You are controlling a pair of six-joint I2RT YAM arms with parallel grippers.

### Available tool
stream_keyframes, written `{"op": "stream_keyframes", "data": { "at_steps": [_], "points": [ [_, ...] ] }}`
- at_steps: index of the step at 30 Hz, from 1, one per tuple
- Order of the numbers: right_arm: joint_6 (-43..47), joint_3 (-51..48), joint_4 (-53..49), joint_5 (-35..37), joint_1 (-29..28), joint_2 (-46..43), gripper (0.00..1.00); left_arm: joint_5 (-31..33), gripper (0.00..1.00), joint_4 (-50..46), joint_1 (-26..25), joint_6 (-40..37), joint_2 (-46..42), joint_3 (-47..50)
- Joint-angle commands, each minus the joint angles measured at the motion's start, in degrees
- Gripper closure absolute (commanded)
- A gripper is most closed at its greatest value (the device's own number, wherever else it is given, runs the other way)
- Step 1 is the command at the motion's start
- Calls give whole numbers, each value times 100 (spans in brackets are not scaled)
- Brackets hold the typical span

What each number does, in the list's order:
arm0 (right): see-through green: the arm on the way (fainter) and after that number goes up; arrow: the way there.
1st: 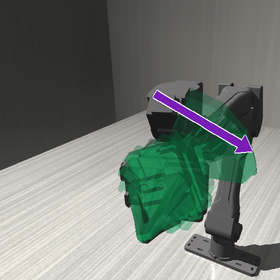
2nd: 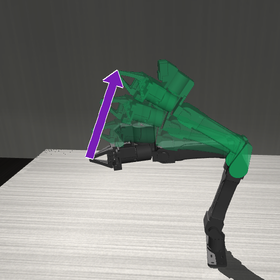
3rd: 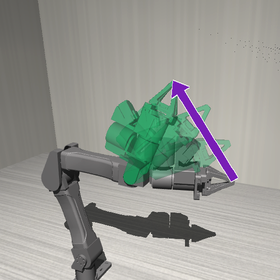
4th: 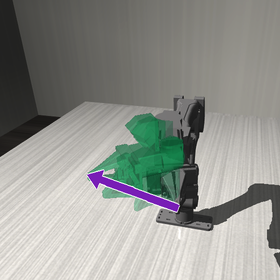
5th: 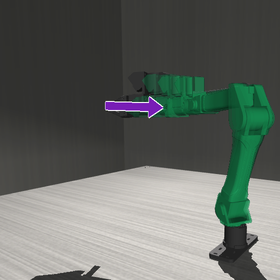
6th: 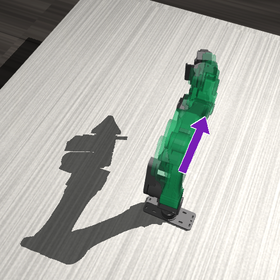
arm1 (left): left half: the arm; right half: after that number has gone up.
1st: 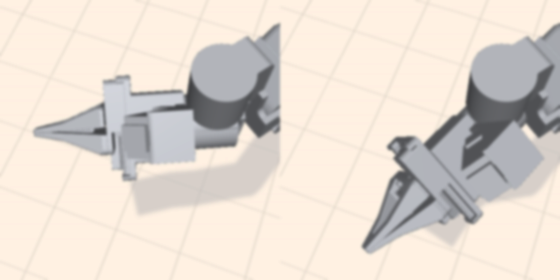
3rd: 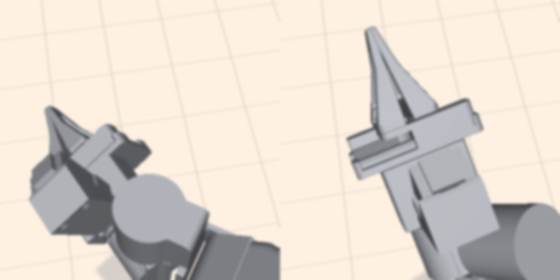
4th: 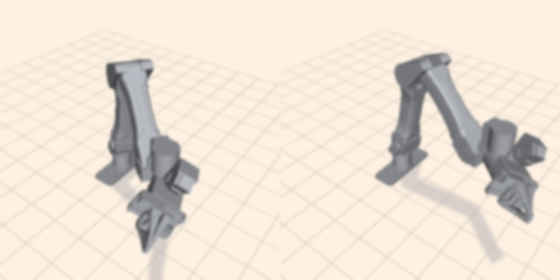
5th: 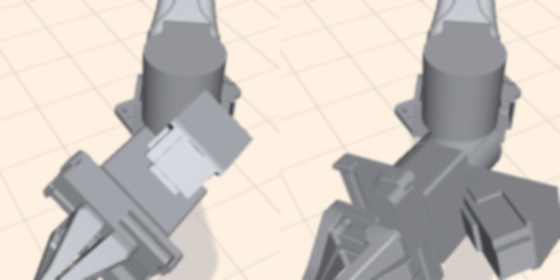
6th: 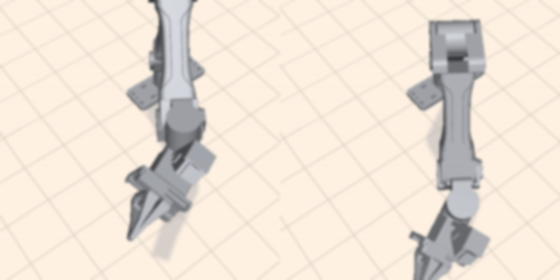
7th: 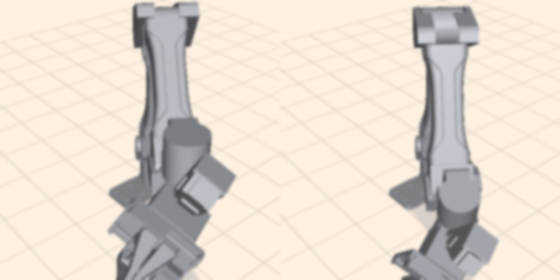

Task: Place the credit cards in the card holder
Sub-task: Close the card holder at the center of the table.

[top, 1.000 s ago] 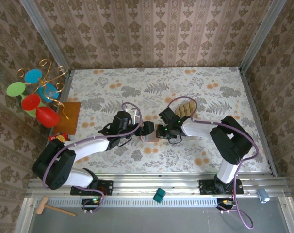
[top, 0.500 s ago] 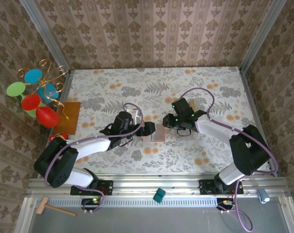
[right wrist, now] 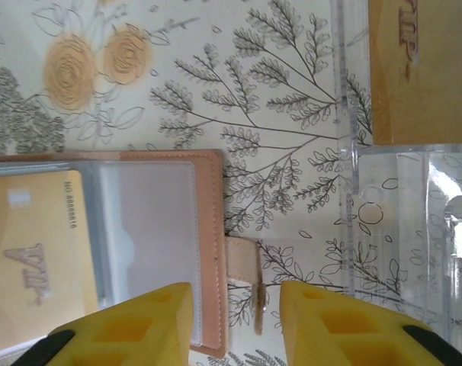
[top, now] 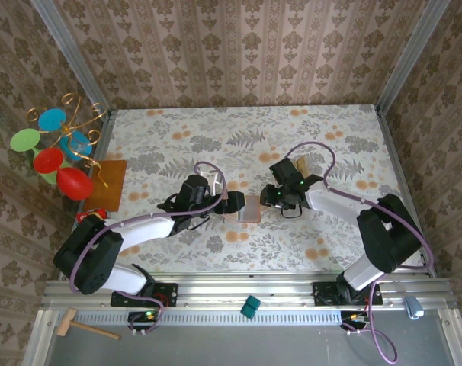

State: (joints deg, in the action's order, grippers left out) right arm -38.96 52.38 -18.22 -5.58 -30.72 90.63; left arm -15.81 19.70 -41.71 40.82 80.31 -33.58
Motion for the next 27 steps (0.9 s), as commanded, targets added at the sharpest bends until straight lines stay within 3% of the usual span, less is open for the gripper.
{"op": "stream_keyframes", "data": {
  "at_steps": [1,5,8,27],
  "points": [
    [37,43,53,-80,-69,212,70,69,0,-15,-45,-2,-14,-219],
    [-21,52,260,-216,-119,362,91,61,0,-26,-79,14,-59,-266],
    [-72,38,474,-383,-161,392,100,50,0,-41,-179,22,-60,-375],
    [-375,-172,932,-590,-178,401,100,254,0,844,-771,328,1285,-554]
  ]
}}
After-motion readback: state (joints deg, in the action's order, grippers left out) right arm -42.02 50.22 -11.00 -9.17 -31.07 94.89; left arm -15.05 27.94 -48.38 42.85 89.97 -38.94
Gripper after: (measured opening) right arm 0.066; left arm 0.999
